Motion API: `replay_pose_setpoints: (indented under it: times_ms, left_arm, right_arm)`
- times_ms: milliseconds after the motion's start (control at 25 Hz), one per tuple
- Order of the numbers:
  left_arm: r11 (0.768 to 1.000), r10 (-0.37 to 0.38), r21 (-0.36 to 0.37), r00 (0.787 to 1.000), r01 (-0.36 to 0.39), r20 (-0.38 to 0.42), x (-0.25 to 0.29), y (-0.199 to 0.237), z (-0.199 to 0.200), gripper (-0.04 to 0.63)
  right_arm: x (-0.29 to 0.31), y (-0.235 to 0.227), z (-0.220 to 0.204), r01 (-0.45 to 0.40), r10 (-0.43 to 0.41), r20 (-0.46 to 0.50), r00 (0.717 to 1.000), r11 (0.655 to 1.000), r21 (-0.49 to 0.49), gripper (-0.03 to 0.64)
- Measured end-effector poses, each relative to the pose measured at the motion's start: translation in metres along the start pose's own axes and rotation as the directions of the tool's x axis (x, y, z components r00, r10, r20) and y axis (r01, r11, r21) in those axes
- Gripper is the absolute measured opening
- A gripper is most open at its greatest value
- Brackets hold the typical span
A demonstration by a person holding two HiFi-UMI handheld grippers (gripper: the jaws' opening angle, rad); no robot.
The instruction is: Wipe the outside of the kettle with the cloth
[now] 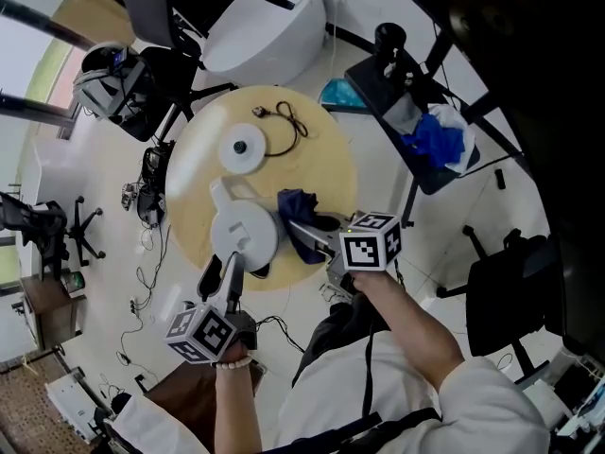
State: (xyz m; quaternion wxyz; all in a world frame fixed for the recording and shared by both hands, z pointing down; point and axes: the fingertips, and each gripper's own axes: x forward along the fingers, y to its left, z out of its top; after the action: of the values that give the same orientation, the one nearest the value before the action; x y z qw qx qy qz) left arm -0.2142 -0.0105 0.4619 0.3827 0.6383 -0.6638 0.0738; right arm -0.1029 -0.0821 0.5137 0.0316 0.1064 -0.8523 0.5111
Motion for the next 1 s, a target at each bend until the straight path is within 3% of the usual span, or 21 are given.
replay_pose_setpoints:
  times_ms: [240, 400, 760, 1000]
  left_arm:
    - [1.000, 0.000, 0.026, 1.000, 0.000, -0.003, 0.000, -0.001, 0.001, 0.218]
    - [0.999, 0.007, 0.037, 1.000, -0.006, -0.016, 0.000, -0.002, 0.000, 0.216]
    - [0.994, -0.057, 0.084, 0.994, 0.065, -0.088, -0.011, -0.017, -0.017, 0.221]
    - [0.986, -0.077, 0.134, 0.987, 0.096, -0.139, -0.017, -0.026, -0.028, 0.215]
  right_arm:
    - [-0.015, 0.060, 0.009, -0.032, 0.039, 0.058, 0.998, 0.993, -0.113, 0.066]
    - [-0.014, 0.055, 0.007, 0.031, -0.015, 0.076, 0.997, 0.978, -0.206, 0.066]
    - [-0.003, -0.011, 0.002, 0.070, -0.066, 0.136, 0.988, 0.997, -0.027, 0.067]
    - [0.009, -0.087, -0.035, 0.190, -0.192, 0.032, 0.981, 0.980, 0.060, 0.067]
